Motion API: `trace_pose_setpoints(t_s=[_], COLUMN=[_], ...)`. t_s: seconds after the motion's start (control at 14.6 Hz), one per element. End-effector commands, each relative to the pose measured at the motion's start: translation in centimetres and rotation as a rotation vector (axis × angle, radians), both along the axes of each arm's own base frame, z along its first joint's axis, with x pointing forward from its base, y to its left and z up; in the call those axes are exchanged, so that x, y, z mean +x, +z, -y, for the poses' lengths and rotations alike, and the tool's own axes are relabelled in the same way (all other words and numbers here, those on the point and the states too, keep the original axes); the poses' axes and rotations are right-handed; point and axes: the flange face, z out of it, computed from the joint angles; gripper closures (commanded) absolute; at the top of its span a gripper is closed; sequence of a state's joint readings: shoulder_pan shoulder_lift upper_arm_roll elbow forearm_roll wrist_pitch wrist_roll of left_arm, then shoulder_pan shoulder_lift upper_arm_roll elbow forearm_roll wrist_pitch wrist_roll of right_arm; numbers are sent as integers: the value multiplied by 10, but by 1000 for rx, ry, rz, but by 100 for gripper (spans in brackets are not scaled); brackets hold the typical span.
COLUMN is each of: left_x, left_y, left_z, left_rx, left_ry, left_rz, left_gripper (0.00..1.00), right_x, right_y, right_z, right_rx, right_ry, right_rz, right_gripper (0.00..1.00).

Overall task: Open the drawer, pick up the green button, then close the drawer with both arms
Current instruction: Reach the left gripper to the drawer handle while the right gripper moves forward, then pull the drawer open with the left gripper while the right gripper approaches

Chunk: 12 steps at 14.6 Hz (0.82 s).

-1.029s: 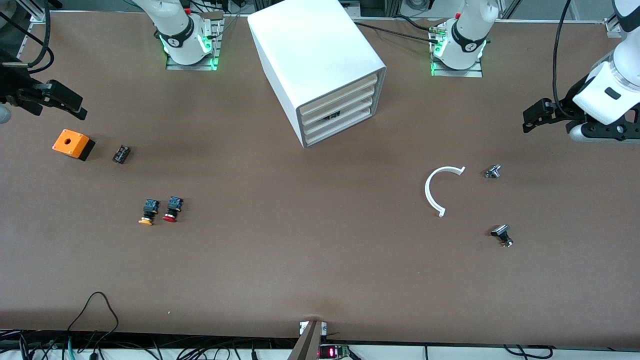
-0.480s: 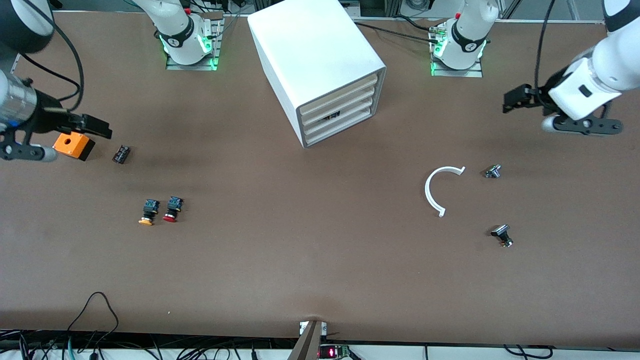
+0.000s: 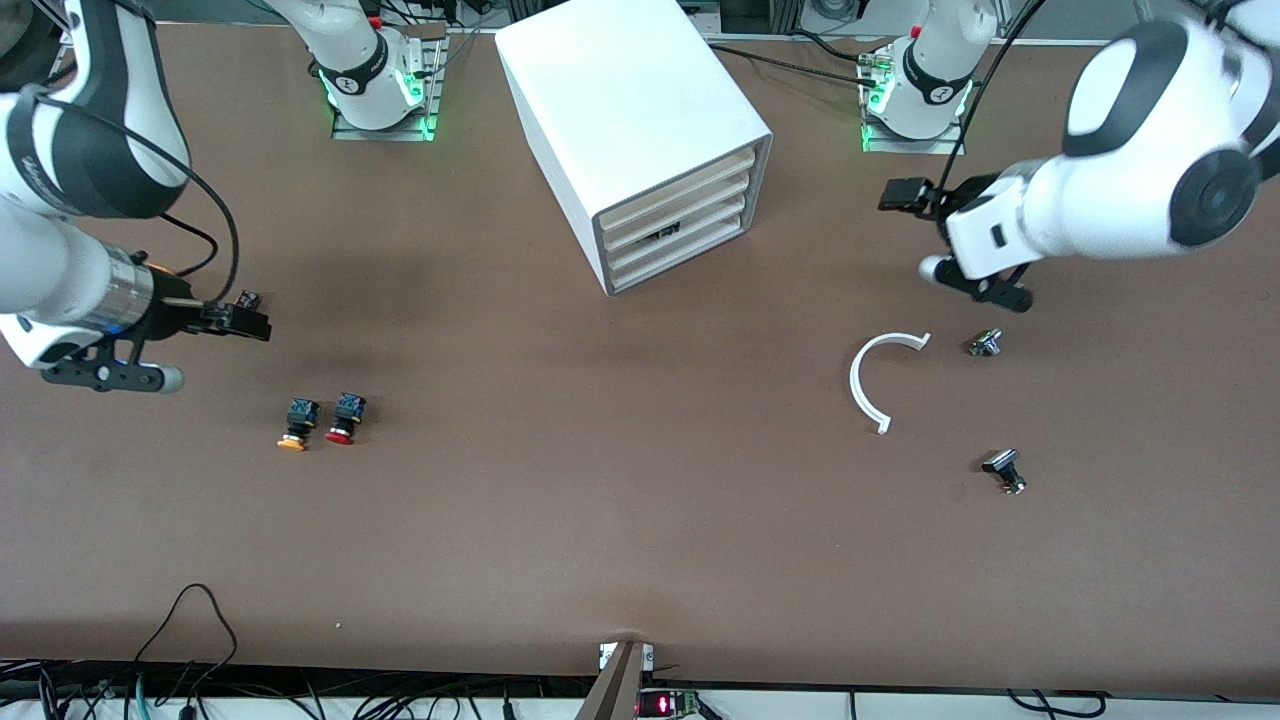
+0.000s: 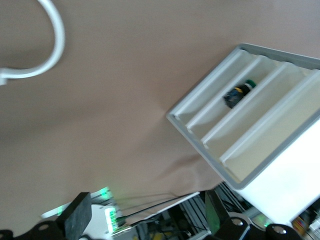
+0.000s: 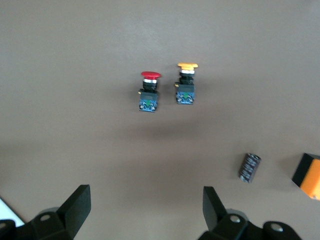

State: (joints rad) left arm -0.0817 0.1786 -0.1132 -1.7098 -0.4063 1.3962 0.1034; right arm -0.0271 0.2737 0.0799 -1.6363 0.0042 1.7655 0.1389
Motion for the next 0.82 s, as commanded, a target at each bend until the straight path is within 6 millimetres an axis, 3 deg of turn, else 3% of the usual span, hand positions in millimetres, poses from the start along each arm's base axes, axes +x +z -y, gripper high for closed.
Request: trace_pose_setpoints(t_s=[0.0,0.21,0.41,0.55,0.75], left_x=[8,-9,-34,-44,-68], left_y=[-38,-116,-185,-218,-274], left_z=[7,15,32,36,52], left_rx=[-193,-444,-590,-686,-841], left_ry=[-39,-28,0,3,54], left_rz=[-5,76,97,91,79], left_gripper=[0,0,1,1,9], right_x=[6,8,12,13,12], right_y=[-21,-37,-50,-58,-59], right_z=[-29,-74,-95,-105,-137], right_rx=[8,-14,-17,-25,-36], right_ry=[-25,-92,-113,-141,-175], right_rz=[-2,-3,12,16,22], right_gripper=[1,1,1,1,1])
